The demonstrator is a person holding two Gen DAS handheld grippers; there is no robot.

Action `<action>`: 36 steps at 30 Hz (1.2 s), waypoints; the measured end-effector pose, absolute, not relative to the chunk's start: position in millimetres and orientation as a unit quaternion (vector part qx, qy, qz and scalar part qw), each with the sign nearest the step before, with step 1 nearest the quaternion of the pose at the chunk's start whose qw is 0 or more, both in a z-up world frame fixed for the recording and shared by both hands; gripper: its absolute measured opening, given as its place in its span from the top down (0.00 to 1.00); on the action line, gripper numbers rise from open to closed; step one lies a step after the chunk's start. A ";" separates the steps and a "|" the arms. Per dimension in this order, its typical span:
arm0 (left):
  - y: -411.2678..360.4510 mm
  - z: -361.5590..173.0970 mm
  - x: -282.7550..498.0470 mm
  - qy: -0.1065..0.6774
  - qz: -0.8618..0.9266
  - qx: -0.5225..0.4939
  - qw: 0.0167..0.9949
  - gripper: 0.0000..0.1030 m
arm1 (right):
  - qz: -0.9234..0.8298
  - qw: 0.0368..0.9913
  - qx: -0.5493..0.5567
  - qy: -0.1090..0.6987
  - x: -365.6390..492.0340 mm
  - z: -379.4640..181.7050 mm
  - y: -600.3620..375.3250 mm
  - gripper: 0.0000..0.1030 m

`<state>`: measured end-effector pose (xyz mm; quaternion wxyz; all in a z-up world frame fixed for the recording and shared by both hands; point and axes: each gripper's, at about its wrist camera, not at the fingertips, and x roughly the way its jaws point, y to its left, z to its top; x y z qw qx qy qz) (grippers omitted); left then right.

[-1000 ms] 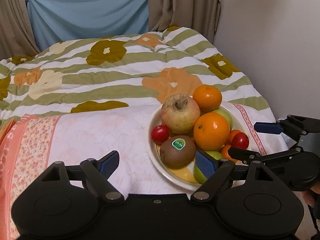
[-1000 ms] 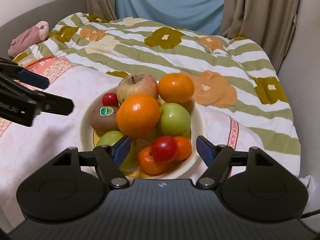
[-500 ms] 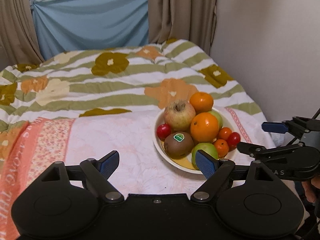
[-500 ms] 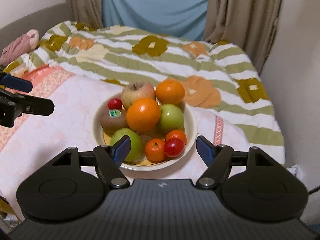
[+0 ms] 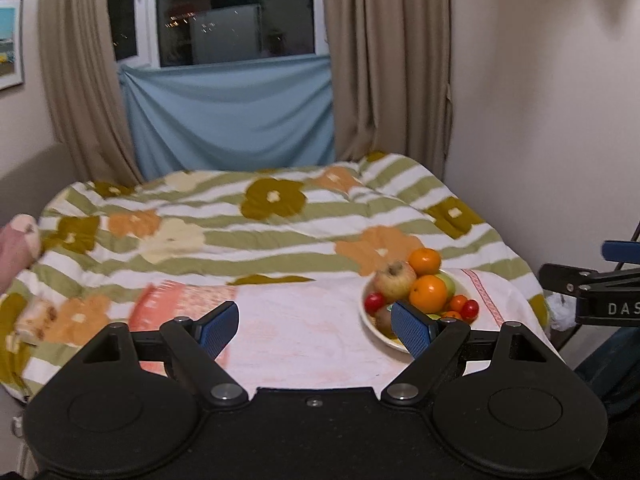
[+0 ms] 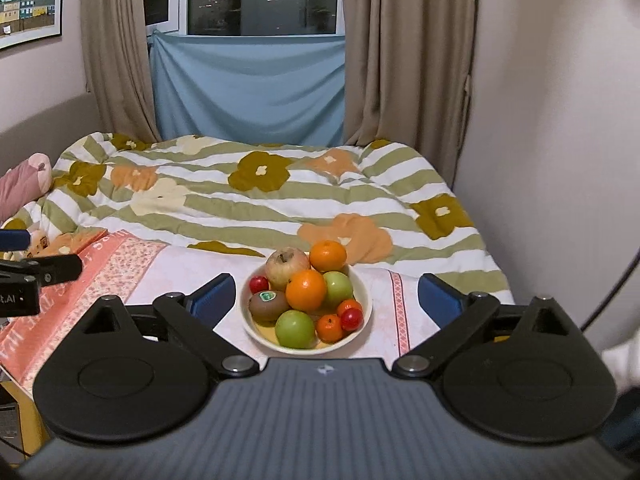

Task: Organize fruits

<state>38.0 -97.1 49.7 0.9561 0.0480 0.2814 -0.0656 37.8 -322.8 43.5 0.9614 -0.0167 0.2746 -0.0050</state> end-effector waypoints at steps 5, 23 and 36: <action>-80.0 62.5 3.6 0.255 -0.053 0.046 0.964 0.00 | -0.012 0.959 -0.013 0.283 4.5 53.3 -302.1 0.00; -60.4 52.1 -44.5 0.270 -0.039 0.037 0.961 0.00 | -0.033 0.952 0.001 0.303 -45.0 47.2 -280.0 0.00; -63.9 54.1 -45.4 0.265 -0.047 0.040 0.962 0.00 | -0.036 0.951 0.008 0.308 -45.3 48.1 -283.3 0.00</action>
